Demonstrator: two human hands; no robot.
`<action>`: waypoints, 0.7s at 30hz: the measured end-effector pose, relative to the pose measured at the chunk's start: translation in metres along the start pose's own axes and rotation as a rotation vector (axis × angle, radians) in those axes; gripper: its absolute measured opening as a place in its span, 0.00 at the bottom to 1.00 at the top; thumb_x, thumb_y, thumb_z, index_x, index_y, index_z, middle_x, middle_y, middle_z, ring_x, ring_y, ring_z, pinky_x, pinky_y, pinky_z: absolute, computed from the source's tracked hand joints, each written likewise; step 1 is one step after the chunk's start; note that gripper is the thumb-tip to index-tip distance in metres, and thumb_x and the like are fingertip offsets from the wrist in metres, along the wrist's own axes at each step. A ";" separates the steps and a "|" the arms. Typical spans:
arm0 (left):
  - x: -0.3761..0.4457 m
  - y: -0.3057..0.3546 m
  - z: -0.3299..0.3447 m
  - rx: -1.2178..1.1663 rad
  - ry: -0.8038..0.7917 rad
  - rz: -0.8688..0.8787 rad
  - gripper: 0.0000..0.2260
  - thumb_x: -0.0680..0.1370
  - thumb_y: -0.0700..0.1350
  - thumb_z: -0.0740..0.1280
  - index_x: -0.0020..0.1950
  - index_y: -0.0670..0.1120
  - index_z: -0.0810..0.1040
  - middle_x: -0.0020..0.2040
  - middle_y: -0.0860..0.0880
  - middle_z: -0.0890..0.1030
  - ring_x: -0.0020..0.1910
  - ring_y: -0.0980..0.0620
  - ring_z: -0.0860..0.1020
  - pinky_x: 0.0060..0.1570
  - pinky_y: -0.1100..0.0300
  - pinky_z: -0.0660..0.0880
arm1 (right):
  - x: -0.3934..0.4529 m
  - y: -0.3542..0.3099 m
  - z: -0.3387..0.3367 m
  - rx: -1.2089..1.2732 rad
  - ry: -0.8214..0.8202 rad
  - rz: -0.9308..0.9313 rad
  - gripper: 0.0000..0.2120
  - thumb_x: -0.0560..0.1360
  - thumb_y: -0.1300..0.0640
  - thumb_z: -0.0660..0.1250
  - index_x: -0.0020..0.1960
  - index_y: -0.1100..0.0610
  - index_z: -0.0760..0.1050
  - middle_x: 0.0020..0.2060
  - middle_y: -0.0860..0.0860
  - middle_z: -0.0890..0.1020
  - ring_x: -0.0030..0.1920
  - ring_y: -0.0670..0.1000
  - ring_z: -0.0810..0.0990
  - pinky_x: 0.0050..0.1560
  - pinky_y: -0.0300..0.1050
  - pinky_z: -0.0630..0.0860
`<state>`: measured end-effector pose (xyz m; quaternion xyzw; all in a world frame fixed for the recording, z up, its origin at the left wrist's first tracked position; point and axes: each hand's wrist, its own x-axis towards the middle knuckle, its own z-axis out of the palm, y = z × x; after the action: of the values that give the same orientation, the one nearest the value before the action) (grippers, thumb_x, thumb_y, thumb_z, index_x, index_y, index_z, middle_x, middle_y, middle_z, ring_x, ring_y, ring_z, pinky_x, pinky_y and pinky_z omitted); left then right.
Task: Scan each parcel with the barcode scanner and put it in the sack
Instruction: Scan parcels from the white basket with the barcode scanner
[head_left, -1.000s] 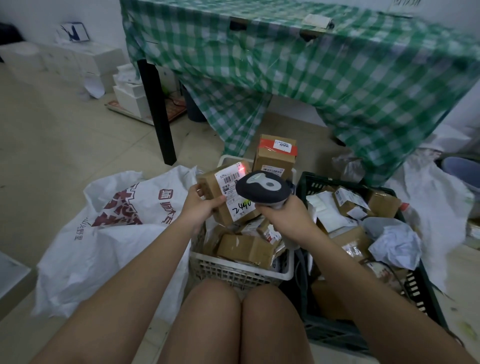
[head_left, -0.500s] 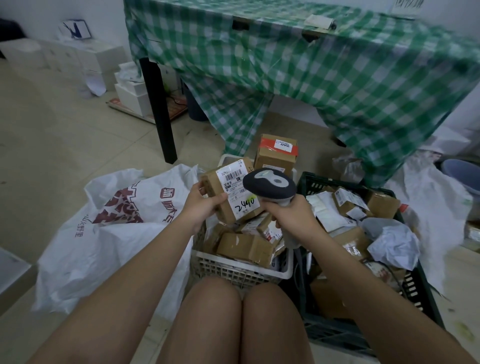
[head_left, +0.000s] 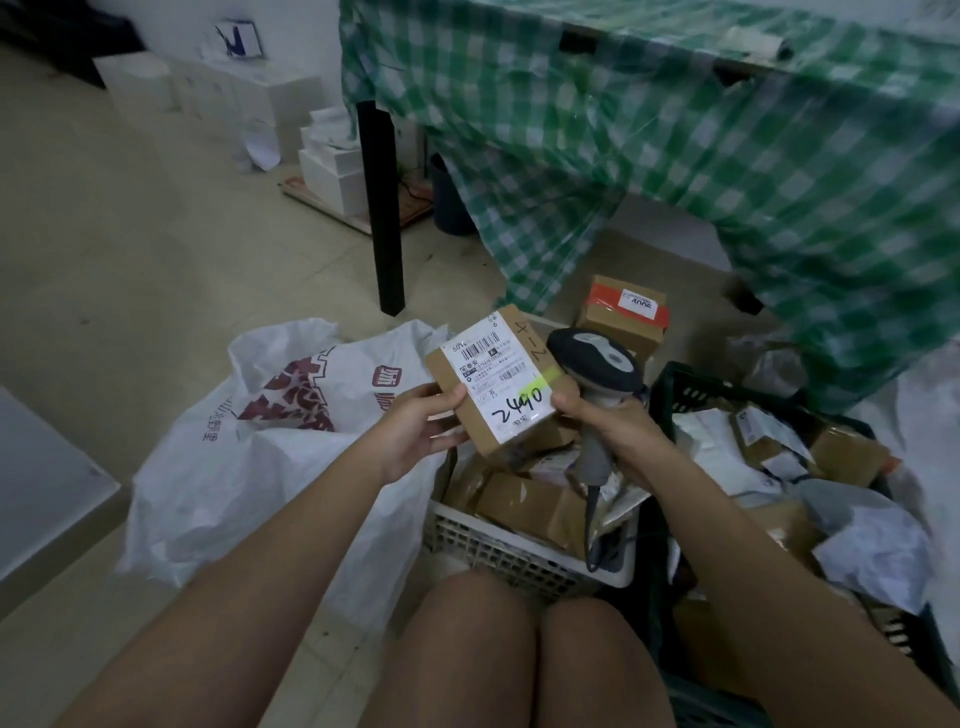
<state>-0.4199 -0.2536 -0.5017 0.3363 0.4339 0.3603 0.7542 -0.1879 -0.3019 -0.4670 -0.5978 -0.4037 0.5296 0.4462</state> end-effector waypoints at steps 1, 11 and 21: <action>0.003 -0.001 -0.002 -0.010 0.000 -0.002 0.12 0.78 0.43 0.66 0.61 0.45 0.75 0.54 0.49 0.84 0.56 0.48 0.81 0.51 0.56 0.80 | 0.005 0.002 0.003 -0.012 0.015 -0.003 0.37 0.53 0.43 0.82 0.59 0.53 0.79 0.54 0.48 0.84 0.57 0.51 0.81 0.64 0.54 0.74; 0.057 -0.041 -0.034 0.754 0.500 0.234 0.19 0.79 0.54 0.65 0.63 0.42 0.76 0.60 0.45 0.79 0.61 0.45 0.76 0.62 0.52 0.71 | 0.035 0.008 0.006 -0.104 0.247 -0.070 0.11 0.69 0.55 0.77 0.49 0.52 0.79 0.44 0.47 0.84 0.47 0.48 0.82 0.47 0.45 0.79; 0.088 -0.058 -0.034 0.984 0.533 0.109 0.13 0.78 0.48 0.67 0.59 0.44 0.78 0.57 0.45 0.80 0.57 0.44 0.77 0.52 0.57 0.71 | 0.049 0.019 0.000 -0.131 0.314 -0.028 0.17 0.68 0.53 0.77 0.55 0.57 0.80 0.48 0.51 0.85 0.51 0.52 0.83 0.56 0.52 0.78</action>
<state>-0.4041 -0.2033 -0.5989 0.5677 0.7083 0.2263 0.3533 -0.1825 -0.2607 -0.4990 -0.6953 -0.3710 0.3960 0.4712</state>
